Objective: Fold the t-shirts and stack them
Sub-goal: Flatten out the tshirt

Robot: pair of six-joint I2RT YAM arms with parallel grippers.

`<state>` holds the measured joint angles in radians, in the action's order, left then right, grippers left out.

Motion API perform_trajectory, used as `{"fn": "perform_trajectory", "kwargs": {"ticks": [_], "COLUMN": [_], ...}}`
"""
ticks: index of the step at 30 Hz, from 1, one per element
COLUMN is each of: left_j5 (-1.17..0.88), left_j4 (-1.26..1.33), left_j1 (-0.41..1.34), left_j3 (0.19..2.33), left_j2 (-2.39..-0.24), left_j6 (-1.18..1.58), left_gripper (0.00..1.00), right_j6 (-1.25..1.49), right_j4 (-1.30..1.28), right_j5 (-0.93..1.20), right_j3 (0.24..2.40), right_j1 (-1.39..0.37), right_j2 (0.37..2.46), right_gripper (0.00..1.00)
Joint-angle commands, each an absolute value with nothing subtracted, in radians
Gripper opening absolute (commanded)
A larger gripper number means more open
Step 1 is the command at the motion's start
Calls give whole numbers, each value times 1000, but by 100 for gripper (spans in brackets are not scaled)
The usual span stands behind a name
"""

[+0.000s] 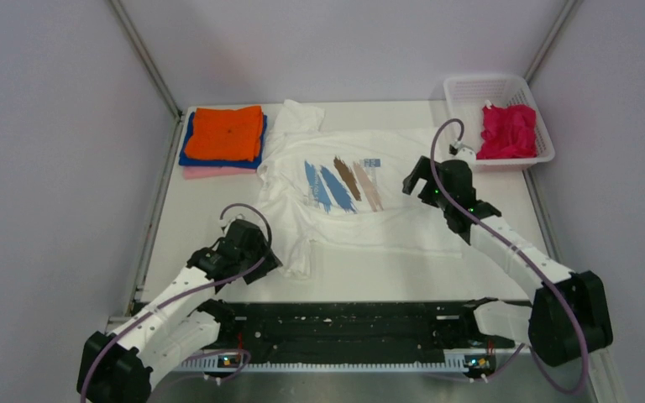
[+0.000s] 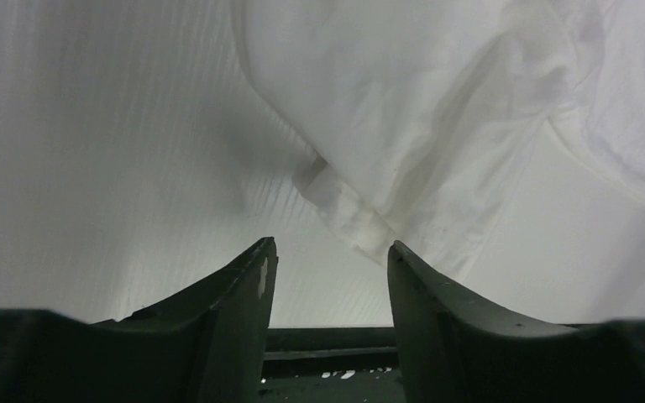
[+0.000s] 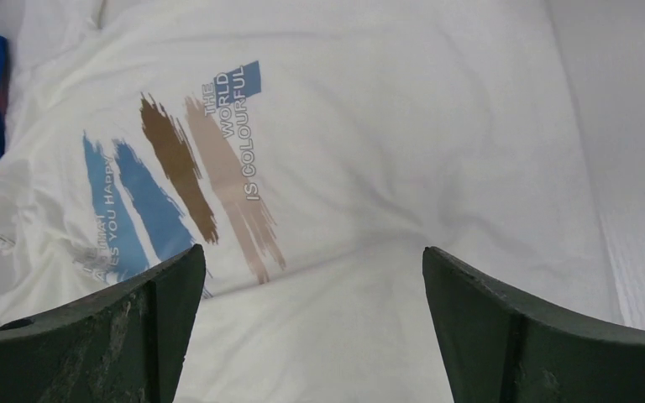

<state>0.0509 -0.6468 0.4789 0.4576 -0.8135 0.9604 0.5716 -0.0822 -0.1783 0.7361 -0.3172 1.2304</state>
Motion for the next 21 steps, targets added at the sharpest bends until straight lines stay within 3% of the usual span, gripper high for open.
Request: {"fn": "perform_trajectory", "kwargs": {"ticks": [1,3,16,17,20,21], "left_j5": [-40,-14,30,27,33,36], "left_j4": [-568,-585,-438,-433,-464,-493], "left_j1": [481,480,481,480,480,482], "left_j3": [436,448,428,430,448,457], "left_j2": [-887,-922,-1086,-1095,-1114,-1112], "left_j6": [959,946,949,945,936,932], "left_gripper": [50,42,40,36,1,0], "right_j6": [618,620,624,622,618,618], "right_j4": [-85,-97,-142,-144,-149,-149], "right_j5": [-270,-290,-306,-304,-307,-310], "right_j3": [678,660,657,659,664,665], "right_j1": [-311,-310,-311,-311,-311,-311], "right_j2": [1051,992,941,944,949,948], "right_gripper": [99,99,99,99,99,99]}}
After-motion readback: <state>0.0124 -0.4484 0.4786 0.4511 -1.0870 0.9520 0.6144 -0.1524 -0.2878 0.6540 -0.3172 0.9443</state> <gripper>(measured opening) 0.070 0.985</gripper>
